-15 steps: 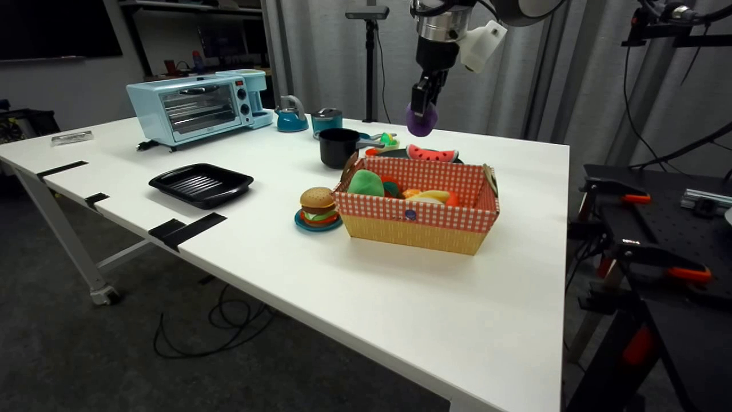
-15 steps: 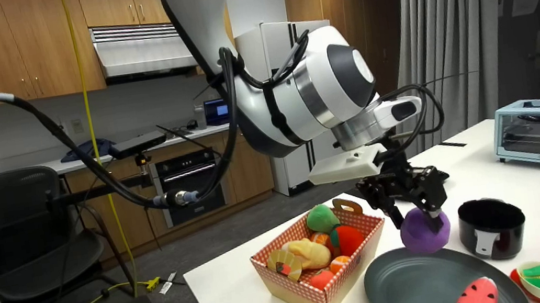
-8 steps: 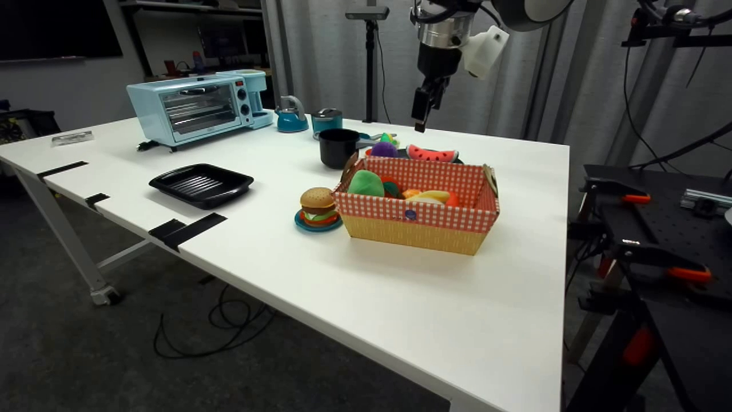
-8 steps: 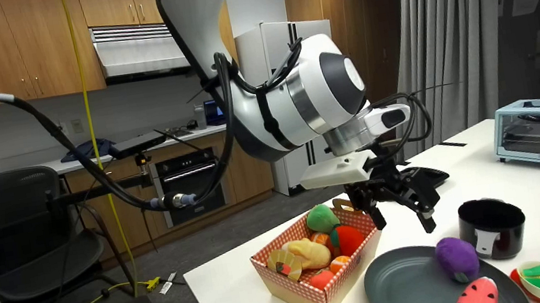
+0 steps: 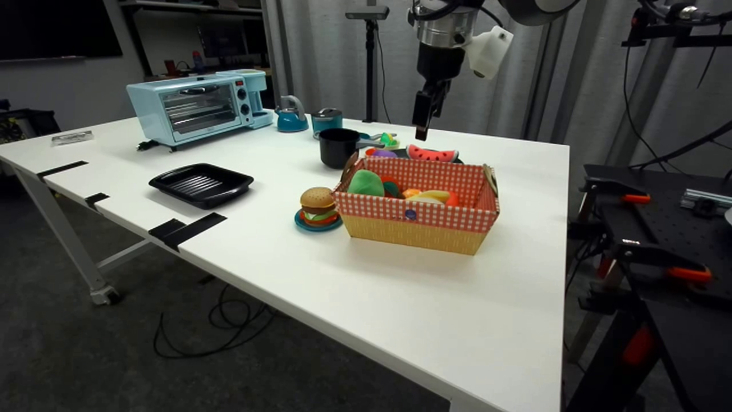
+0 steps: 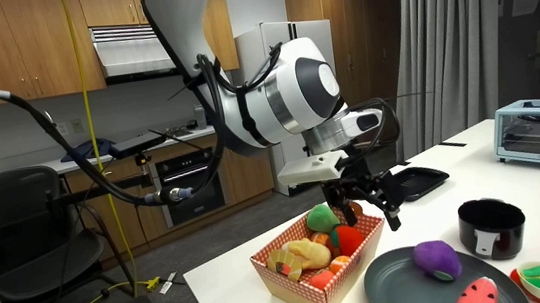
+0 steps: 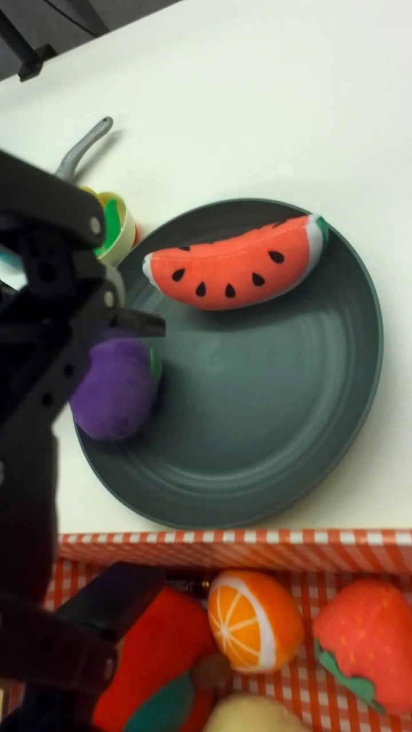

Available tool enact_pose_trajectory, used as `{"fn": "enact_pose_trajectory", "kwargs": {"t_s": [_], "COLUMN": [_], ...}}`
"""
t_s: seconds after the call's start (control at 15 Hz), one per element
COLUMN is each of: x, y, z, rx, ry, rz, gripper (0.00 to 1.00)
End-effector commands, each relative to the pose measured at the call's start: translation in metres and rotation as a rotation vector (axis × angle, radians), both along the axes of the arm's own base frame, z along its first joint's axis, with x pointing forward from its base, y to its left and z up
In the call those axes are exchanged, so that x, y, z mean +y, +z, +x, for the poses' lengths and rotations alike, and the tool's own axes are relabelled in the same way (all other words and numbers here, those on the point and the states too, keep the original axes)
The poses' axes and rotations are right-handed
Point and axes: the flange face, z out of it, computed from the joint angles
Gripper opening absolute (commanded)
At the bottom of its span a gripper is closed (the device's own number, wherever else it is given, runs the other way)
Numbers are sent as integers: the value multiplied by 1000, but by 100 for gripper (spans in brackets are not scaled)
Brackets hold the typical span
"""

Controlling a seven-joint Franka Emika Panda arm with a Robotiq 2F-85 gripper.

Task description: Take the green object on the plate and put it in the basket, then take the melon, the purple object and the red object from the basket and put them on the plate

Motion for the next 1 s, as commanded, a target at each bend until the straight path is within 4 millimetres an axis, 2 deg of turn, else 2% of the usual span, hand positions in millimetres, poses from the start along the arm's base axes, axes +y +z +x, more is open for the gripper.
{"fn": "enact_pose_trajectory", "kwargs": {"t_s": [0.0,0.27,0.47,0.67,0.93], "x": [23,48,61,67,66], "y": [9,6,1,-6,-20], "z": [-15,-20,-18,-18,-17], "rx": [58,125,155,159,147], "ry": [13,8,-60,-140,-260], "rz": [38,75,113,139,136], "gripper": [100,100,100,100,100]}}
